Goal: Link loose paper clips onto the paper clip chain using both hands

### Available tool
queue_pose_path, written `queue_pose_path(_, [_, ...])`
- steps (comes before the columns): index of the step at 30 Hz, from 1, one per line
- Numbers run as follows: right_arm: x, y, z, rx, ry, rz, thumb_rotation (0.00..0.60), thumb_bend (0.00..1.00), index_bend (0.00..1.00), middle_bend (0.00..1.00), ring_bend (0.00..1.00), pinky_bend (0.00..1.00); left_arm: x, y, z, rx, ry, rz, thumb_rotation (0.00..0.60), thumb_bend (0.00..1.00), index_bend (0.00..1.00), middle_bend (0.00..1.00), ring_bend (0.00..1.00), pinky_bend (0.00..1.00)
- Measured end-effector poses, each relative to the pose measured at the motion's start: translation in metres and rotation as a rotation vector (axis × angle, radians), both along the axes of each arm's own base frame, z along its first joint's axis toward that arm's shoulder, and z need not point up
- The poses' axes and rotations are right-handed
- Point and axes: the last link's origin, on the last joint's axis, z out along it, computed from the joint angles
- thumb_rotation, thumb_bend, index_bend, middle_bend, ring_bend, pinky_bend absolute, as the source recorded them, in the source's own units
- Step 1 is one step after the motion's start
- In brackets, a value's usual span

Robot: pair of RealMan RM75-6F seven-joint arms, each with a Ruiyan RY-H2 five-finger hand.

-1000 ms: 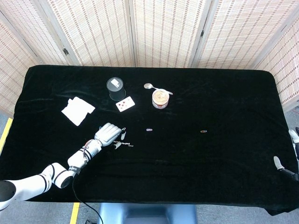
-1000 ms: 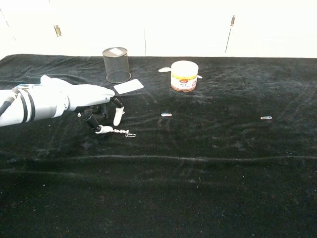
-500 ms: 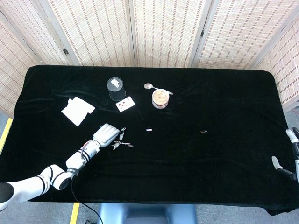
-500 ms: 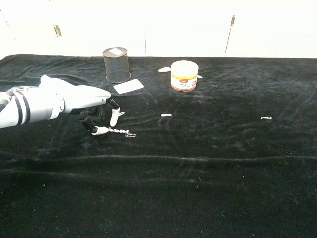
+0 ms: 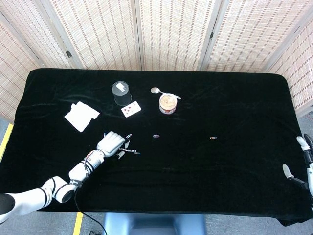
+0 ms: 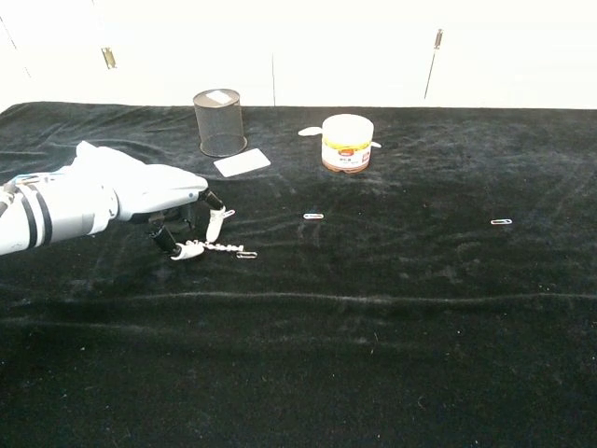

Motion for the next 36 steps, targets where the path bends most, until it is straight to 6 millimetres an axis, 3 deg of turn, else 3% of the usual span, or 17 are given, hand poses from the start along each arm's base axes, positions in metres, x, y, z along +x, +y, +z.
queue_pose_path(20, [0.0003, -0.0008, -0.001, -0.003, 0.007, -0.004, 0.6, 0.36, 0.0, 0.0, 0.0, 0.0, -0.0037, 0.0011, -0.003, -0.002, 0.023, -0.001, 0.6, 0.44, 0.54, 0.98, 0.99, 1.0])
queue_pose_path(23, [0.0003, -0.0007, -0.001, -0.005, 0.007, -0.005, 0.6, 0.36, 0.0, 0.0, 0.0, 0.0, -0.0033, 0.001, -0.0022, 0.001, 0.018, -0.002, 0.6, 0.45, 0.57, 0.98, 0.99, 1.0])
queue_pose_path(30, [0.0003, -0.0013, -0.001, -0.004, 0.009, -0.004, 0.6, 0.36, 0.0, 0.0, 0.0, 0.0, -0.0052, 0.0019, 0.0006, 0.019, 0.012, 0.003, 0.6, 0.5, 0.78, 0.99, 0.99, 1.0])
queue_pose_path(36, [0.0014, -0.0023, -0.0026, 0.003, 0.013, 0.002, 0.6, 0.36, 0.0, 0.0, 0.0, 0.0, -0.0096, 0.0021, 0.0068, 0.037, 0.012, 0.014, 0.6, 0.52, 0.79, 0.99, 0.99, 1.0])
